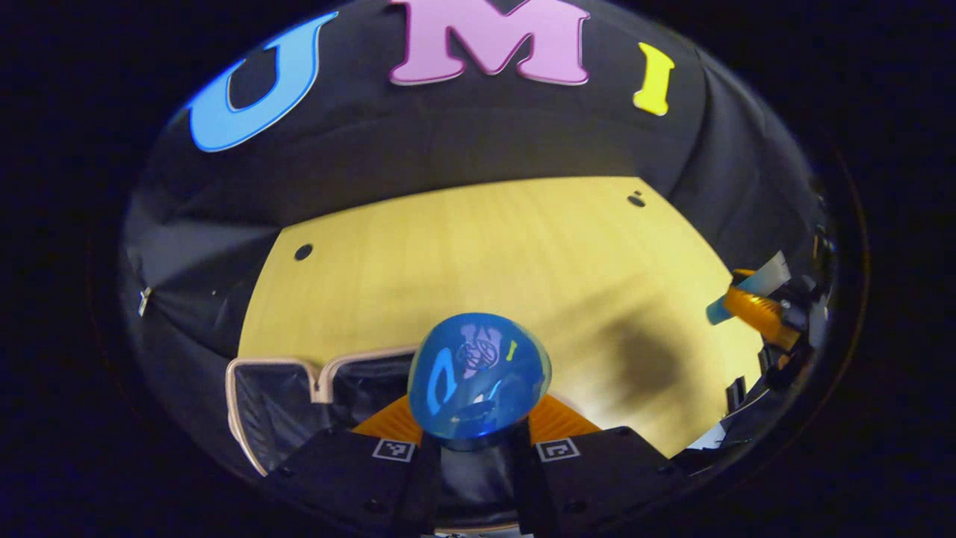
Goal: First open the suitcase, pack the skin care products into it, and then close the suitcase.
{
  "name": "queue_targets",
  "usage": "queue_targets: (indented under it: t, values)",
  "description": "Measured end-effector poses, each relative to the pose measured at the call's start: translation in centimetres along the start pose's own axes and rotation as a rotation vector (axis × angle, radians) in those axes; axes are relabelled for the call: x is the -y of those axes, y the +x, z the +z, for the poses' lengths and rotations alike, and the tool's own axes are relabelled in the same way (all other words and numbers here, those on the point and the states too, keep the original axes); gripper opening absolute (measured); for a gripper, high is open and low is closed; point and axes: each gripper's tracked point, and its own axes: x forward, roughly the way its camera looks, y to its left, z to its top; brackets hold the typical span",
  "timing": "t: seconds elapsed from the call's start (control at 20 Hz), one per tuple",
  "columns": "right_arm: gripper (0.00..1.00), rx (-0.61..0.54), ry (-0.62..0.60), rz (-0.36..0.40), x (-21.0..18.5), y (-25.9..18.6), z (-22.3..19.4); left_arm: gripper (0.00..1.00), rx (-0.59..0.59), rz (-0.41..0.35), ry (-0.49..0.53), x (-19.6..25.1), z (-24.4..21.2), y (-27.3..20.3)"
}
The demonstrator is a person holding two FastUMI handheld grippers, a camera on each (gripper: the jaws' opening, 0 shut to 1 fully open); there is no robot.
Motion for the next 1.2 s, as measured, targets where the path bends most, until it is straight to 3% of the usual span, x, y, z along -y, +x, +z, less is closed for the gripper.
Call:
queue_targets:
  t: [0.2, 0.3, 0.45, 0.55, 0.75, 0.9, 1.2]
  values:
    - [0.51, -0.011, 0.036, 0.044, -3.7, -1.0, -1.1, 0.43, -0.242, -0.016, -0.149, -0.7, -8.0, 3.4]
    - [0.51, -0.01, 0.029, 0.049, -4.6, -1.5, -1.3, 0.46, -0.328, 0.015, -0.14, -0.7, -10.9, 4.1]
    - [0.51, -0.018, 0.035, 0.051, -5.7, -2.2, -1.8, 0.41, -0.421, 0.042, -0.141, -1.2, -13.8, 5.2]
    - [0.51, -0.022, 0.045, 0.041, -6.2, -2.6, -1.9, 0.46, -0.46, 0.05, -0.156, -1.3, -15.3, 5.9]
    - [0.51, -0.021, 0.056, 0.019, -7.5, -3.2, -2.3, 0.44, -0.434, 0.016, -0.191, -1.3, -15.8, 6.8]
    - [0.51, -0.038, 0.053, 0.017, -9.0, -3.4, -2.7, 0.49, -0.412, 0.002, -0.228, -1.6, -16.0, 6.6]
    - [0.51, -0.107, 0.005, 0.063, -14.1, -2.2, -3.7, 0.69, -0.301, -0.026, -0.224, -1.2, -14.2, 4.2]
